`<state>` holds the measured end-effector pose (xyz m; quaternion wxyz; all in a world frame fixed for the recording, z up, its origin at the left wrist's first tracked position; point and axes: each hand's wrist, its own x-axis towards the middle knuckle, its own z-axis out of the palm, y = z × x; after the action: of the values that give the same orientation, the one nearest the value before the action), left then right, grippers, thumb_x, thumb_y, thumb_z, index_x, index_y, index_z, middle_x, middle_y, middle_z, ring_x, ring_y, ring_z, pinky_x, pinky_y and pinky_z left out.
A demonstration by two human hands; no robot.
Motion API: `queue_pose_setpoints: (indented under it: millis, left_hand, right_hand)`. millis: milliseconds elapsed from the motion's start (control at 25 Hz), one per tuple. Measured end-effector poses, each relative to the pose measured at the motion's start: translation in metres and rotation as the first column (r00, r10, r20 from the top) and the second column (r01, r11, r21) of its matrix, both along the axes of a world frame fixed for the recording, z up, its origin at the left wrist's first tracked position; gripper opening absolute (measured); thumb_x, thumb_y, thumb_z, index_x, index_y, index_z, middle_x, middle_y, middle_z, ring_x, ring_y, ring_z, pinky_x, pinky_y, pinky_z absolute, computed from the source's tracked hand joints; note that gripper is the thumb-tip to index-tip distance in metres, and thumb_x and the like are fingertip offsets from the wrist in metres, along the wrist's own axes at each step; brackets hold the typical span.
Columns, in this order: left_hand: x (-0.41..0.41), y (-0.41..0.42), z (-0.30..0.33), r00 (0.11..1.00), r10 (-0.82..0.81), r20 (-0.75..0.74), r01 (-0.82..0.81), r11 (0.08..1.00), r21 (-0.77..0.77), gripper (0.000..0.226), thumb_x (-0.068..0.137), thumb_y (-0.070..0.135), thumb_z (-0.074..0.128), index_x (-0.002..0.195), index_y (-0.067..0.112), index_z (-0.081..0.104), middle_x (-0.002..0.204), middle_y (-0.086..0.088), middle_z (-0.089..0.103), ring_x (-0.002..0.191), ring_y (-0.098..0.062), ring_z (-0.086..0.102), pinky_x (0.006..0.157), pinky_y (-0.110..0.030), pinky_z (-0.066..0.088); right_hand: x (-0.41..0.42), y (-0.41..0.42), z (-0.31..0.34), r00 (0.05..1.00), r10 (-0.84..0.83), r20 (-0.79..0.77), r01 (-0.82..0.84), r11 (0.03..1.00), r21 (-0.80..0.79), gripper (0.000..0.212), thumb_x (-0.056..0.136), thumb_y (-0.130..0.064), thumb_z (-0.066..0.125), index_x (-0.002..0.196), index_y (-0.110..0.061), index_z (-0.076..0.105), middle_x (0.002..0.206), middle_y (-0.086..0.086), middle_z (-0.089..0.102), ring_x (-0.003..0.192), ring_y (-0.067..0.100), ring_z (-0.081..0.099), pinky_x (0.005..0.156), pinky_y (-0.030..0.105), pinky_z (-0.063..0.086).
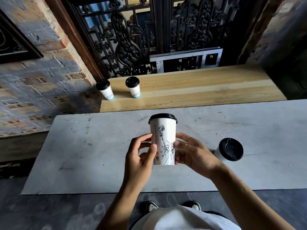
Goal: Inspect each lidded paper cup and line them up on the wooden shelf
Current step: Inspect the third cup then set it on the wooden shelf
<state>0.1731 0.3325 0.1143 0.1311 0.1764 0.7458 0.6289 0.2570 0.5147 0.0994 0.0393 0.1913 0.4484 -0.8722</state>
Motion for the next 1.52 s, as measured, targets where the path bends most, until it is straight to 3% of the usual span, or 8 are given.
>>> queue_pose_setpoints:
  millis: [280, 480, 680, 880, 1040, 1240, 1360, 1520]
  left_hand:
    - [-0.001, 0.006, -0.004, 0.999, 0.010, 0.046, -0.010, 1.000, -0.006, 0.040, 0.083, 0.040, 0.066, 0.119, 0.021, 0.066, 0.113, 0.005, 0.074, 0.107, -0.010, 0.070, 0.079, -0.015, 0.055]
    - [-0.011, 0.024, -0.004, 0.994, -0.011, 0.107, 0.011, 1.000, -0.001, 0.028, 0.091, 0.014, 0.072, 0.111, 0.033, 0.065, 0.111, 0.015, 0.074, 0.106, -0.006, 0.071, 0.082, -0.019, 0.056]
    - [-0.026, 0.060, 0.010, 0.993, -0.029, 0.112, 0.032, 0.999, -0.022, 0.032, 0.093, 0.004, 0.069, 0.113, 0.027, 0.060, 0.112, 0.005, 0.073, 0.088, -0.001, 0.075, 0.080, -0.022, 0.059]
    - [-0.046, 0.092, 0.016, 0.969, 0.026, 0.245, -0.020, 0.999, -0.025, 0.043, 0.093, 0.001, 0.067, 0.128, 0.022, 0.052, 0.119, -0.007, 0.072, 0.093, -0.015, 0.074, 0.090, -0.047, 0.061]
    - [-0.061, 0.097, 0.006, 0.931, 0.016, 0.365, 0.001, 0.999, -0.047, 0.041, 0.095, 0.001, 0.065, 0.132, 0.015, 0.054, 0.122, -0.003, 0.070, 0.085, -0.004, 0.076, 0.075, -0.037, 0.065]
    - [-0.123, 0.113, -0.029, 0.875, 0.003, 0.485, 0.078, 0.986, -0.147, 0.063, 0.078, 0.005, 0.080, 0.134, 0.016, 0.054, 0.116, -0.014, 0.074, 0.097, -0.029, 0.076, 0.086, -0.051, 0.063]
    - [-0.184, 0.138, -0.058, 0.898, -0.030, 0.439, 0.157, 0.954, -0.255, 0.083, 0.056, 0.025, 0.083, 0.133, 0.031, 0.051, 0.109, -0.006, 0.079, 0.097, -0.023, 0.077, 0.090, -0.048, 0.061]
    - [-0.278, 0.196, -0.122, 0.908, -0.070, 0.412, 0.183, 0.954, -0.240, 0.080, 0.065, 0.007, 0.079, 0.139, 0.017, 0.050, 0.124, -0.005, 0.072, 0.106, -0.017, 0.073, 0.090, -0.037, 0.060]
  right_hand:
    - [-0.002, 0.005, 0.003, 0.999, -0.022, 0.030, 0.020, 0.999, 0.050, 0.044, 0.095, -0.010, 0.066, 0.138, -0.008, 0.055, 0.097, 0.015, 0.069, 0.060, 0.023, 0.056, 0.058, 0.035, 0.053]
    - [-0.008, 0.028, 0.020, 0.998, 0.054, 0.031, -0.060, 0.958, 0.280, 0.040, 0.099, -0.012, 0.064, 0.136, -0.024, 0.056, 0.098, 0.019, 0.073, 0.064, 0.024, 0.064, 0.060, 0.035, 0.055]
    - [-0.032, 0.064, 0.037, 0.986, 0.162, 0.042, -0.156, 0.800, 0.579, 0.061, 0.091, -0.013, 0.076, 0.144, -0.018, 0.045, 0.083, 0.007, 0.071, 0.063, 0.017, 0.064, 0.055, 0.030, 0.054]
    - [-0.066, 0.096, 0.040, 0.963, 0.251, 0.102, -0.246, 0.652, 0.717, 0.034, 0.090, -0.019, 0.078, 0.118, -0.006, 0.062, 0.089, 0.011, 0.072, 0.065, 0.020, 0.063, 0.051, 0.029, 0.049]
    - [-0.088, 0.108, 0.031, 0.930, 0.321, 0.176, -0.347, 0.615, 0.708, 0.021, 0.090, -0.026, 0.077, 0.104, -0.015, 0.067, 0.085, 0.007, 0.071, 0.066, 0.016, 0.063, 0.052, 0.028, 0.048]
    - [-0.144, 0.124, -0.007, 0.871, 0.323, 0.371, -0.492, 0.574, 0.654, 0.059, 0.087, -0.031, 0.080, 0.135, -0.019, 0.049, 0.093, 0.011, 0.077, 0.070, 0.013, 0.068, 0.055, 0.025, 0.052]
    - [-0.201, 0.139, -0.034, 0.868, 0.270, 0.417, -0.496, 0.525, 0.692, 0.065, 0.082, -0.020, 0.084, 0.134, -0.012, 0.046, 0.105, 0.014, 0.074, 0.087, 0.025, 0.073, 0.066, 0.037, 0.059]
    - [-0.290, 0.180, -0.093, 0.905, 0.138, 0.402, -0.419, 0.449, 0.789, 0.064, 0.075, -0.019, 0.087, 0.129, -0.013, 0.054, 0.122, 0.006, 0.071, 0.104, 0.026, 0.070, 0.076, 0.042, 0.059]
